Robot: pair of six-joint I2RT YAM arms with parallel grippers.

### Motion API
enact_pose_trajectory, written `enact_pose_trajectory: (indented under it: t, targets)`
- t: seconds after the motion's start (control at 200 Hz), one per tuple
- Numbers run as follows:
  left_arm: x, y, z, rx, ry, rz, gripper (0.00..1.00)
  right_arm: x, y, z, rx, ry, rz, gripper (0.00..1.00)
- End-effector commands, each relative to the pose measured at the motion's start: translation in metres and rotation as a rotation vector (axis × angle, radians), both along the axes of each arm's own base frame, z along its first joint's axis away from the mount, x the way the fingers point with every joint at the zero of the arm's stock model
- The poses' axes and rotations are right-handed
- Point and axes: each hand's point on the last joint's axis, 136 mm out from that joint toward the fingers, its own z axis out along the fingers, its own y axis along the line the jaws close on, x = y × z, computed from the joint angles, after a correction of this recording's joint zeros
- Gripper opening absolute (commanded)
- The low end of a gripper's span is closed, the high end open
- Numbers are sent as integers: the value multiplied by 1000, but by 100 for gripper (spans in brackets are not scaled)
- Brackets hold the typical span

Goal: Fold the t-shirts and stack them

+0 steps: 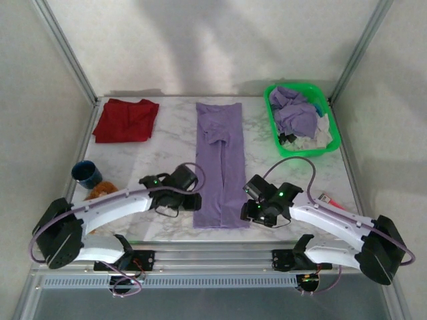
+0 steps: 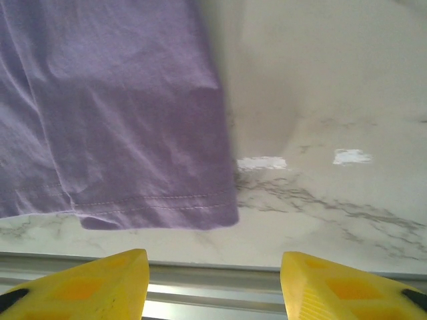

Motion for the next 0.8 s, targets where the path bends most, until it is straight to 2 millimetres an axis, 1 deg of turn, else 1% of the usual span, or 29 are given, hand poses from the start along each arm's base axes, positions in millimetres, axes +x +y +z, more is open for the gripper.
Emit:
enact_pose_trajectory:
  t: [0.0,0.04,0.115,0.22,0.28,0.375,0.526,0.686,0.796]
  targets:
    - [-11,-7,2,-73,-3,73,45,-3,11,-14,36,35,32,55]
    - [-21,-8,-4,-78,17,68,44,-2,14,-18,45,44,34,54]
    - [-34,-14,-9,-117,44,59,41,-3,17,-24,44,60,40,54]
    - [-42,-20,-14,-165,72,58,39,-2,17,-29,32,66,38,52]
    - [-47,-19,-22,-152,99,56,39,-2,17,-32,31,63,36,52]
    - [-50,-15,-30,-135,115,60,39,-1,14,-37,15,64,32,50]
    - [-51,-11,-41,-97,127,67,36,-5,7,-43,-9,75,21,46]
    - [-51,-14,-44,-104,137,66,34,-8,-1,-44,-27,76,4,46]
    - [-53,-15,-49,-90,152,57,34,-10,-6,-45,-45,73,-1,46]
